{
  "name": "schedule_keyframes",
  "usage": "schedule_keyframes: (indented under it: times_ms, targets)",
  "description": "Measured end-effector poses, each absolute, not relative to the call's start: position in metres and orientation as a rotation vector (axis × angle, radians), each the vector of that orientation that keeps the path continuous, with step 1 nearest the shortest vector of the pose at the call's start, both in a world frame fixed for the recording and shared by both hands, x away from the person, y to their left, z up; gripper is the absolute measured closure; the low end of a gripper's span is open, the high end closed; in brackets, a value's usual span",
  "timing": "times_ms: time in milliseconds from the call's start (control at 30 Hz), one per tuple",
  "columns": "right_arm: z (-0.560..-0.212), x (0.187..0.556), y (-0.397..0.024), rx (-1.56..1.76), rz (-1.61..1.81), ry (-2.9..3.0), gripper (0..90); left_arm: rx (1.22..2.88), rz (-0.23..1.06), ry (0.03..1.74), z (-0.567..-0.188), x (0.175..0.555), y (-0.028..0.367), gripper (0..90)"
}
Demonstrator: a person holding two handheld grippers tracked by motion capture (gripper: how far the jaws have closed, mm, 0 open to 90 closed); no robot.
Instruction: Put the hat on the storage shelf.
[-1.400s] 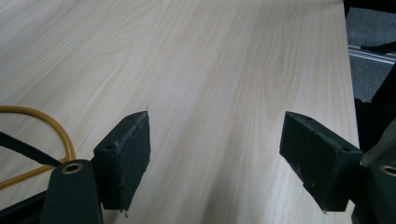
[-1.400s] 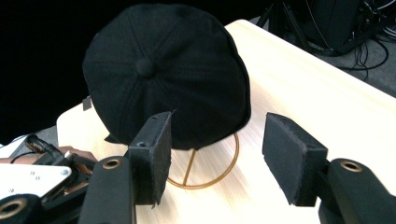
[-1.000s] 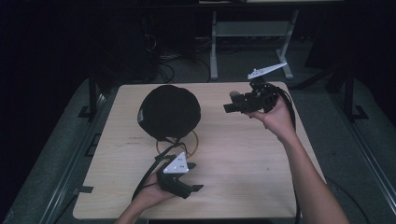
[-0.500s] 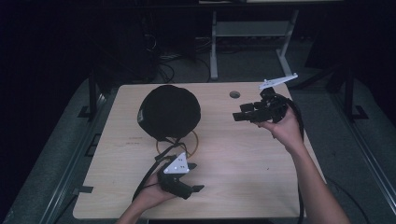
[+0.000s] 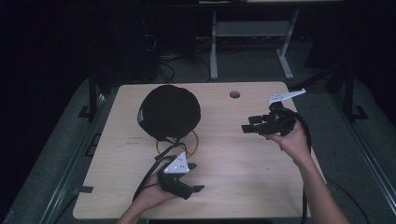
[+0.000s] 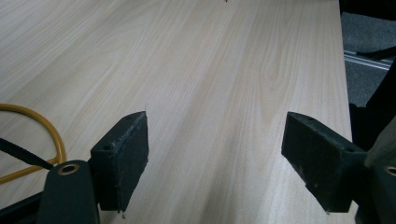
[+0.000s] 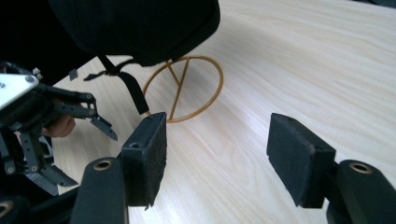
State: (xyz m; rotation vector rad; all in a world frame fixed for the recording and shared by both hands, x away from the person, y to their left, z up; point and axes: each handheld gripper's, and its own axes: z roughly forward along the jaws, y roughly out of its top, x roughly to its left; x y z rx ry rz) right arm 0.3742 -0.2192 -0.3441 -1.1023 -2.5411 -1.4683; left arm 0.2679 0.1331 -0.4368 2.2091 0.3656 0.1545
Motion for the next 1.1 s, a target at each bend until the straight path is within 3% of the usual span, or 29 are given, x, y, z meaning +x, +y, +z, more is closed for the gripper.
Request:
schedule_keyframes:
  times_ms: [1100]
  targets:
    - [-0.407,0.330,-0.268,-1.203,-1.421,-2.459,35.3,2.206,0.154,0.395,-0.438,0.270,0.135,21.1]
